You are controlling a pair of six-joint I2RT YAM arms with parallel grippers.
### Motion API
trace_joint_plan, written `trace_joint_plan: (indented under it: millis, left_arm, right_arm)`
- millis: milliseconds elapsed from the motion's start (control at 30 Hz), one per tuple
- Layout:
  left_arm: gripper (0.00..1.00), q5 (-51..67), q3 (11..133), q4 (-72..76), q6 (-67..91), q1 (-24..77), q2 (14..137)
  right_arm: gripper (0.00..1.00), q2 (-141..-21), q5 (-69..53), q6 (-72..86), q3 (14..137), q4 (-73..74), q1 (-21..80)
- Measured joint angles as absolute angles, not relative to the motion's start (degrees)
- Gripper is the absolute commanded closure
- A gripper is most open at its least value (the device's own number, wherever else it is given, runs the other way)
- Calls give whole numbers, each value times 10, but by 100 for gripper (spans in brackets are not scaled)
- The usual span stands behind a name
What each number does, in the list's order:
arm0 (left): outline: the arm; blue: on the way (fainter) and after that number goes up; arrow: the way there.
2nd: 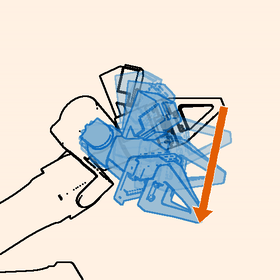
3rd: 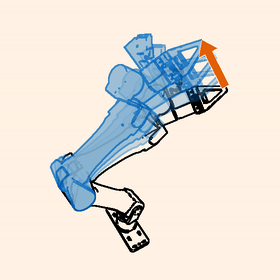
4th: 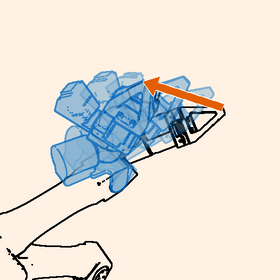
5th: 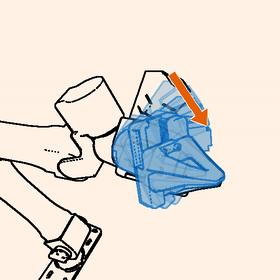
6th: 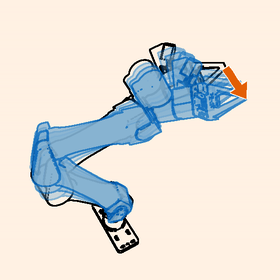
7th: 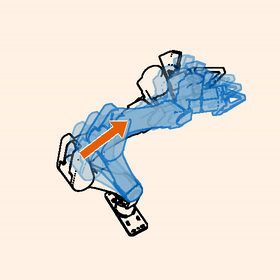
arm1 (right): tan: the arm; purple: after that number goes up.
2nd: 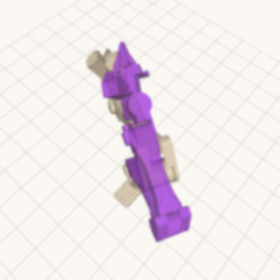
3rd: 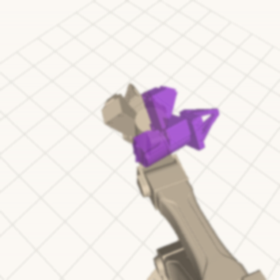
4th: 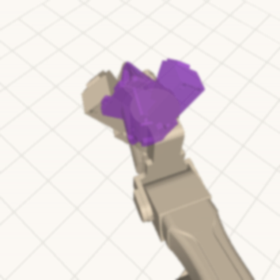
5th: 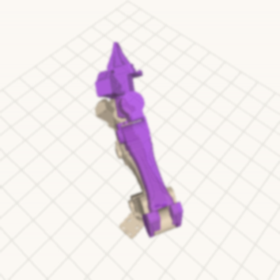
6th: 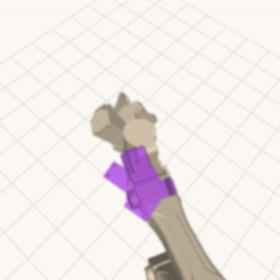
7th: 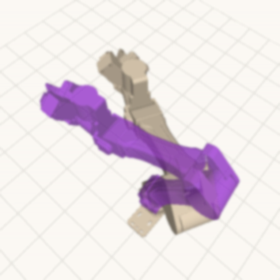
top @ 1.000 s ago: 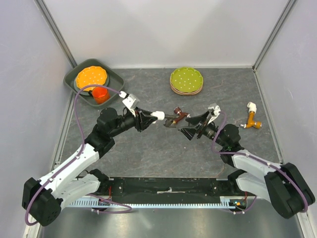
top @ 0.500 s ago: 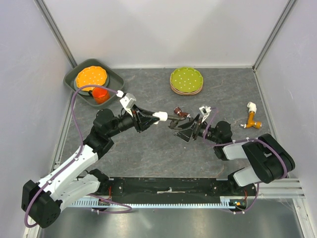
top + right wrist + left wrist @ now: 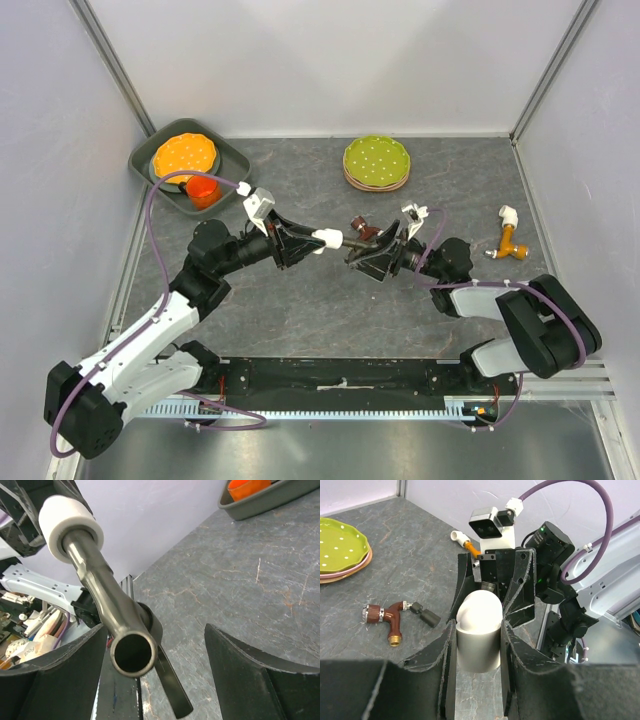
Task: Install the water faucets
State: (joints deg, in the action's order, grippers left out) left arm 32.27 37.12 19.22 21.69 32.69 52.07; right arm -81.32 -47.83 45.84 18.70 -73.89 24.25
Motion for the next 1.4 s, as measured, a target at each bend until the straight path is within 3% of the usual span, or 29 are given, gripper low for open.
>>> trace_joint_plan:
  millis: [100, 200, 300, 333, 433, 500, 633, 900, 1067, 1400]
  left_arm:
    - [98, 331, 371, 197, 220, 327, 522]
    - [98, 335, 371, 200, 223, 327, 524]
    - [98, 337, 371, 201, 225, 327, 529]
    - [98, 337, 371, 201, 226, 327, 531]
    - [98, 337, 371, 206, 235, 321, 534]
    - [94, 338, 371, 211, 243, 317, 535]
    - [70, 347, 375, 216, 244, 317, 540]
    - [49, 375, 390, 225, 244, 316, 564]
    - [44, 416, 395, 224, 248, 320, 582]
    - [51, 450, 402, 201, 249, 321, 593]
  right_arm:
    - [26, -807, -482, 465, 193, -740, 243]
    - [44, -802, -485, 473, 199, -741, 243]
    - [68, -795, -490, 482, 204, -742, 242]
    - [83, -792, -492, 484, 204, -742, 242]
    - [100, -785, -507, 486, 205, -746, 241]
    - [100, -775, -515, 485, 205, -748, 239]
    - [100, -767, -512, 491, 205, -739, 238]
    - [100, -758, -519, 500, 205, -723, 235]
    - [100, -754, -528, 505, 209, -724, 239]
    - [100, -750, -538, 509, 216, -725, 240]
